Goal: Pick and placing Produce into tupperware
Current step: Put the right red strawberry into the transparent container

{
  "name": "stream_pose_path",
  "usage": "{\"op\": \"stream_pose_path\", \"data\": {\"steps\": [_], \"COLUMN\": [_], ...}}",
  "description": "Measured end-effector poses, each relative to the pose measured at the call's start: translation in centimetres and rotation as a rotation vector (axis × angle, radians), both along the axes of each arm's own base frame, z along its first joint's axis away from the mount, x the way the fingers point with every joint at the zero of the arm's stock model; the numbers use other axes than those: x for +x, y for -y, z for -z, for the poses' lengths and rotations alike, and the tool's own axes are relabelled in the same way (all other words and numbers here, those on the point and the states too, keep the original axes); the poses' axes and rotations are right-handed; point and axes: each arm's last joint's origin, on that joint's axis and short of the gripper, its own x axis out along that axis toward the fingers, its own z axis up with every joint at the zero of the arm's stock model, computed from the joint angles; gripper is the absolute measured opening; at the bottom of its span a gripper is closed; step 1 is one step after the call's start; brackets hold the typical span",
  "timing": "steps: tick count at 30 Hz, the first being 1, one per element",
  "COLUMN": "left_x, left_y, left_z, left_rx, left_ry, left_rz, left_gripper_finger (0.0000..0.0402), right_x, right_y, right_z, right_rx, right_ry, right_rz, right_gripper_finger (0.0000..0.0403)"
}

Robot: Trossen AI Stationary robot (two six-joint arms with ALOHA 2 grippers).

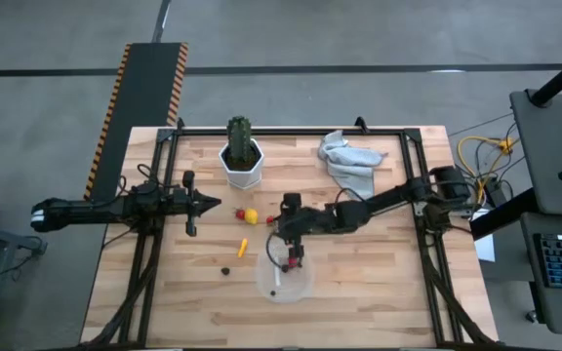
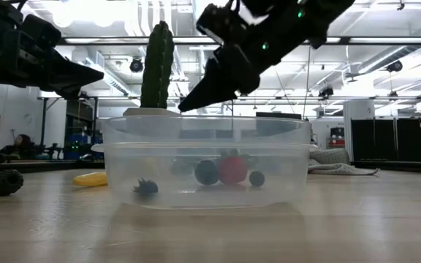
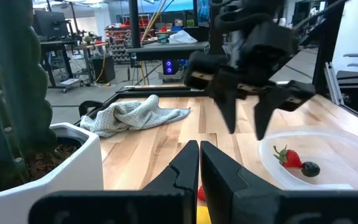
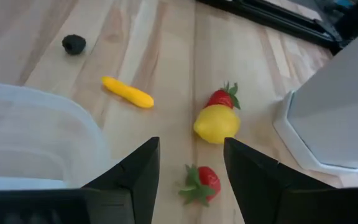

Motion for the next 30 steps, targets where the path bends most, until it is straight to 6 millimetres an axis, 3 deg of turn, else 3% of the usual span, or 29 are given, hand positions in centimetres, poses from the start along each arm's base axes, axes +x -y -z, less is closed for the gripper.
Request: {"op": "stream_pose_path", "data": {"steps": [7,17,26,30], "left_x": [0.0,0.0,0.0,0.0], "left_y": [0.0,0.0,0.0,0.0], "left_z": [0.0,0.0,0.0,0.0], "left_rx": [0.000,0.000,0.000,0.000], "left_ry": [0.000,0.000,-0.002,-0.002], "left_rz": [0.000,0.000,0.000,0.000], "left_gripper_finger": [0.0000,0.0000,0.0000,0.0000], "right_x": [0.2,0.4,1.1,1.6], "right_y": [2.0,1.9,2.2,2.4], "right_z": [0.9,2.5,6.5,6.4], "right_rx": [-0.052,-0.181,-0.276,-0.297], "right_ry": [-0.040,-0.093,-0.193,-0.181], "right_rz": [-0.080,-0.243,-0.355,-0.342], "right_gripper_finger": [0.0169,0.0164,0.0150,0.0144]}}
